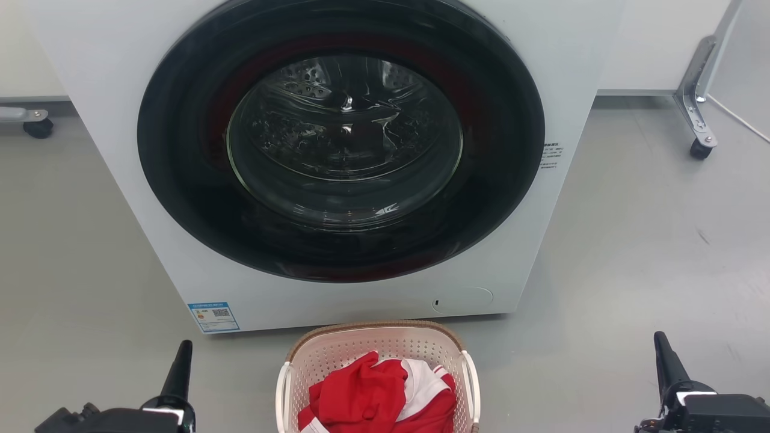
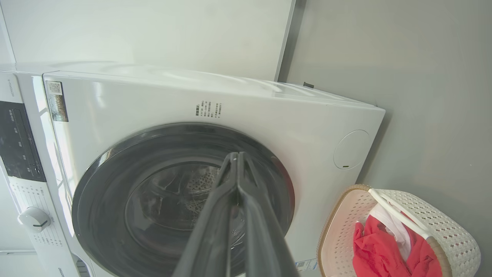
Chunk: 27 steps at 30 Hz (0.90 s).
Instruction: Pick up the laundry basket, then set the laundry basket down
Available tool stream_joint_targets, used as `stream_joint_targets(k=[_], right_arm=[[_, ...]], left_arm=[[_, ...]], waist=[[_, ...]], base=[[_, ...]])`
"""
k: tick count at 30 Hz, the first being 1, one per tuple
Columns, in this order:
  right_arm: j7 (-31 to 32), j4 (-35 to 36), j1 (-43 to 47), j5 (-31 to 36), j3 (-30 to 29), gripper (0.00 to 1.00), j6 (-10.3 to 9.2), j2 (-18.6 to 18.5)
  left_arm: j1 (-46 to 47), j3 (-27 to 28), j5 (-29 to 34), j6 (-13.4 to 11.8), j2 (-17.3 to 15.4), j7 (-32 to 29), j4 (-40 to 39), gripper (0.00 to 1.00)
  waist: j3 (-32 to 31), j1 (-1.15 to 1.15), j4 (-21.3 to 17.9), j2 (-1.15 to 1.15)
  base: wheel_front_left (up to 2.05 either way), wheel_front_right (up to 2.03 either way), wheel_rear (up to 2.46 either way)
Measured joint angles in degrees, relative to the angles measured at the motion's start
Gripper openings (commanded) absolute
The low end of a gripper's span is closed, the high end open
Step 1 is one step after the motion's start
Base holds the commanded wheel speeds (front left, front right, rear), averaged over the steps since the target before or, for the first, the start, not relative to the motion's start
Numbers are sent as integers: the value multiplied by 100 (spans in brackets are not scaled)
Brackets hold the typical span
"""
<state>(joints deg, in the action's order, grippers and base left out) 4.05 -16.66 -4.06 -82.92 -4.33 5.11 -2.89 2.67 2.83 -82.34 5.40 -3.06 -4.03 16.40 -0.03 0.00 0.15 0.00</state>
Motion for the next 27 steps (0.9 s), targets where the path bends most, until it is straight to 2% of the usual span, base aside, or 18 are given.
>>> stream_joint_targets(k=[13, 27], right_arm=[[244, -42, -101, -851, -325, 0, 172, 33], [244, -43, -121, -851, -328, 0, 179, 37]], left_arm=[[196, 240, -902, 168, 52, -248, 46, 0], [197, 242, -935, 168, 62, -249, 52, 0]], waist=[[13, 0, -16, 0], [13, 0, -16, 0]], base=[[0, 0, 0], [0, 0, 0]])
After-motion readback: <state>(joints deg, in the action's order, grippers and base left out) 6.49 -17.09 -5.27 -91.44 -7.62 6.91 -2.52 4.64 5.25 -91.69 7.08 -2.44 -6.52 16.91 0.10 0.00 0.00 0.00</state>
